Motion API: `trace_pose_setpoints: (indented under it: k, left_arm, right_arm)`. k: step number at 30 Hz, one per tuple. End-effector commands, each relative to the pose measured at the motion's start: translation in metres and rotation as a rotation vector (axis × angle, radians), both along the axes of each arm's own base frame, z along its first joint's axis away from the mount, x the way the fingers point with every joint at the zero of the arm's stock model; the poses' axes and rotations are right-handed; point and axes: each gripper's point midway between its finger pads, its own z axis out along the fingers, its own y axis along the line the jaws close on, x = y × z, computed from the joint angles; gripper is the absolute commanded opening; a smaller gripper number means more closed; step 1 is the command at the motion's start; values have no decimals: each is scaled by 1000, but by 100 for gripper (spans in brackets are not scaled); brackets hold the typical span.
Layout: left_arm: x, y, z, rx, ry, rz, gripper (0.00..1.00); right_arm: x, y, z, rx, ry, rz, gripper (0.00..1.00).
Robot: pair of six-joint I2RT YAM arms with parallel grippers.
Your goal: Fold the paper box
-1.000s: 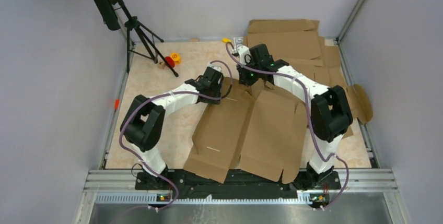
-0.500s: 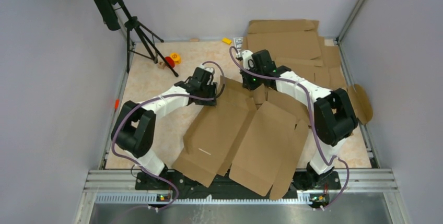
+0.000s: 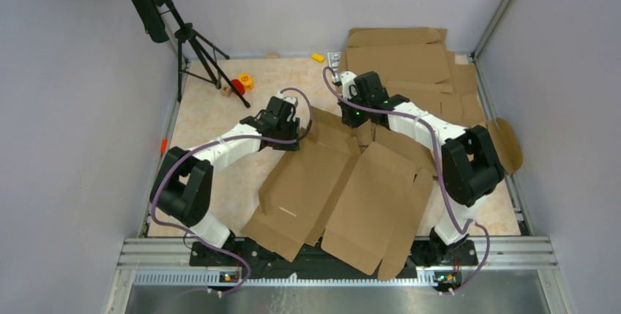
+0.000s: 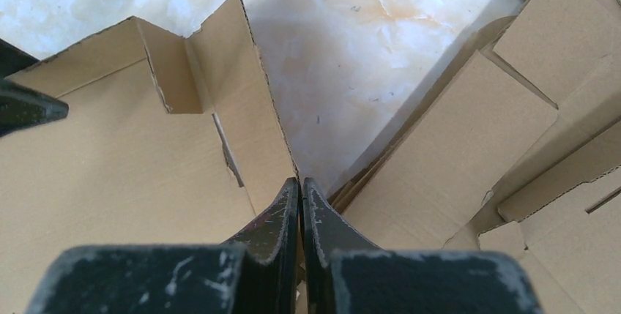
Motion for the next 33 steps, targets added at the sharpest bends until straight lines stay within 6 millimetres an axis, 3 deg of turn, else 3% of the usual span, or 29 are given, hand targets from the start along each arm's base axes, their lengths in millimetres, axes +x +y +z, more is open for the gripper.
trace_pose_setpoints:
  k: [1, 5, 16, 19, 24, 30, 33]
  left_arm:
    - [4, 14, -8, 60, 7, 62, 34]
    - [9, 17, -13, 85, 10, 91, 21]
    - [17, 17, -10, 69, -17, 142, 8]
    - [16, 15, -11, 55, -18, 146, 7]
    - [14, 10, -11, 33, -23, 141, 6]
    - [14, 6, -10, 27, -28, 114, 7]
    - [14, 1, -5, 15, -37, 84, 7]
  right_arm:
    - [6, 5, 35, 61, -95, -20, 0]
    - [-4, 12, 42, 112, -101, -2, 0]
    - [-47, 31, 53, 119, -187, 27, 0]
    - [-55, 30, 48, 114, -200, 28, 0]
    - [-67, 24, 24, 87, -150, 6, 1]
    - [-75, 22, 17, 103, -126, 5, 24]
    - [-80, 25, 18, 119, -109, 26, 30]
